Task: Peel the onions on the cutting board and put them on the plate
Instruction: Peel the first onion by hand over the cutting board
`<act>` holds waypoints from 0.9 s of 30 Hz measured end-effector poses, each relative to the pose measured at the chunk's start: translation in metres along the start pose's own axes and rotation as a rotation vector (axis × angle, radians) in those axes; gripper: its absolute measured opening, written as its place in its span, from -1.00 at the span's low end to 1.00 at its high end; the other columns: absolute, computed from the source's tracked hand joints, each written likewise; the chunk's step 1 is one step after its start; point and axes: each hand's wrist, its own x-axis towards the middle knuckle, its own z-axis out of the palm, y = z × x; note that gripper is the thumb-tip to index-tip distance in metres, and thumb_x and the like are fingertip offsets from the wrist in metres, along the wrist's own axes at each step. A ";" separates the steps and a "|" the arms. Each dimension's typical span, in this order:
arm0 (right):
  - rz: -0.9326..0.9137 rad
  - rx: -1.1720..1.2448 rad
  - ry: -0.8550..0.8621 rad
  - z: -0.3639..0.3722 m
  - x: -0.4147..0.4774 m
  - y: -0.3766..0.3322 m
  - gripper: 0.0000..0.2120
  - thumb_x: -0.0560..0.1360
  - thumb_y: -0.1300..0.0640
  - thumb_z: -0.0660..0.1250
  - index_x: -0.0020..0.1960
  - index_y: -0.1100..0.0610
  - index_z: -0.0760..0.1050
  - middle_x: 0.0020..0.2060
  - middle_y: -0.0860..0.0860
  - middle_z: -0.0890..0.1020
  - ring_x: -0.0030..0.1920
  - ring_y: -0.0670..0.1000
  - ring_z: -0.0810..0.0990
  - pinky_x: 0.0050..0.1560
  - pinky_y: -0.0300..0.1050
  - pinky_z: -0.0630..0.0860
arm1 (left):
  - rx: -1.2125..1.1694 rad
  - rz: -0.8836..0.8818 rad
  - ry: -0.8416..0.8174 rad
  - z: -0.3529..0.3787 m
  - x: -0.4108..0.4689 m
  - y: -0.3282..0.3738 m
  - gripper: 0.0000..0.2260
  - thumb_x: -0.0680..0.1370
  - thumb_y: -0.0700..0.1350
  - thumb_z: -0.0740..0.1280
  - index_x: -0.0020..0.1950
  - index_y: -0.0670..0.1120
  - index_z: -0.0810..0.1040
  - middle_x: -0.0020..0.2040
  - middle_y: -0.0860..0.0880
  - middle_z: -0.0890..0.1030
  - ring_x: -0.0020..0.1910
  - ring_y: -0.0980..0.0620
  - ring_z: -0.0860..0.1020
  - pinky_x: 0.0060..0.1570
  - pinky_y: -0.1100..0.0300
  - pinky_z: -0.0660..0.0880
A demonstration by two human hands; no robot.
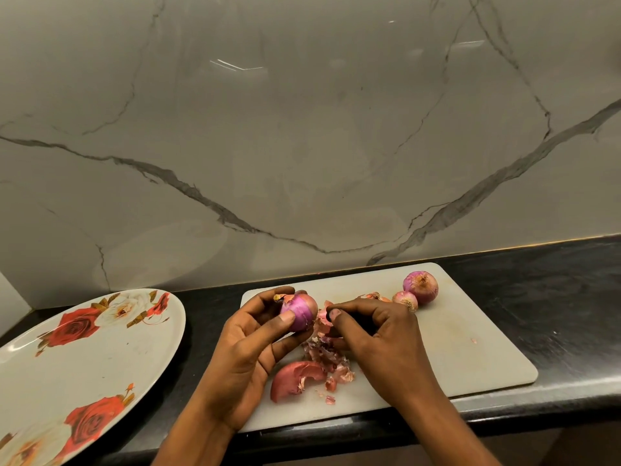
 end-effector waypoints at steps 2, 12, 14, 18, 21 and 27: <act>-0.018 -0.006 -0.009 0.000 0.000 -0.002 -0.88 0.57 0.07 0.47 0.06 -0.06 0.76 -0.13 -0.17 0.77 -0.07 -0.08 0.77 -0.02 0.02 0.73 | 0.061 0.019 -0.019 0.002 -0.001 0.000 -0.62 0.46 -0.25 0.54 0.27 -0.08 0.69 0.29 -0.16 0.67 0.27 -0.23 0.67 0.07 0.04 0.69; -0.058 -0.023 -0.055 -0.003 -0.003 -0.012 -0.92 0.54 -0.02 0.50 -0.05 -0.09 0.77 -0.21 -0.19 0.76 -0.13 -0.12 0.76 -0.06 0.01 0.73 | 0.159 0.053 -0.091 0.002 -0.003 -0.002 -0.46 0.31 -0.49 0.52 0.23 -0.11 0.71 0.29 -0.15 0.68 0.27 -0.22 0.67 0.12 -0.11 0.68; -0.051 -0.014 -0.057 -0.003 -0.004 -0.014 -0.90 0.51 -0.06 0.51 -0.05 -0.08 0.77 -0.23 -0.20 0.76 -0.14 -0.13 0.76 -0.08 -0.02 0.73 | 0.164 0.055 -0.092 0.001 -0.002 -0.003 -0.44 0.29 -0.48 0.53 0.24 -0.12 0.71 0.29 -0.15 0.68 0.27 -0.22 0.67 0.11 -0.11 0.69; -0.023 -0.029 -0.077 -0.003 -0.004 -0.015 -0.88 0.48 -0.07 0.53 -0.06 -0.06 0.78 -0.24 -0.17 0.76 -0.16 -0.11 0.76 -0.10 -0.02 0.73 | 0.202 0.064 -0.089 0.001 -0.003 -0.002 -0.44 0.27 -0.48 0.54 0.24 -0.15 0.70 0.27 -0.13 0.69 0.25 -0.20 0.67 0.07 -0.07 0.69; -0.027 -0.038 -0.092 -0.004 -0.004 -0.017 -0.93 0.48 -0.01 0.54 -0.06 -0.07 0.78 -0.24 -0.17 0.76 -0.18 -0.13 0.76 -0.11 -0.10 0.72 | 0.201 0.058 -0.091 0.000 -0.002 -0.003 -0.42 0.27 -0.50 0.53 0.26 -0.18 0.68 0.27 -0.14 0.69 0.24 -0.22 0.68 0.07 -0.09 0.70; -0.065 -0.095 -0.094 -0.007 -0.005 -0.021 -0.85 0.52 0.15 0.49 -0.13 -0.07 0.78 -0.29 -0.17 0.75 -0.23 -0.17 0.73 -0.21 -0.31 0.61 | 0.150 0.040 -0.094 0.000 -0.003 -0.002 -0.44 0.30 -0.50 0.53 0.27 -0.17 0.69 0.29 -0.16 0.68 0.24 -0.25 0.67 0.10 -0.10 0.69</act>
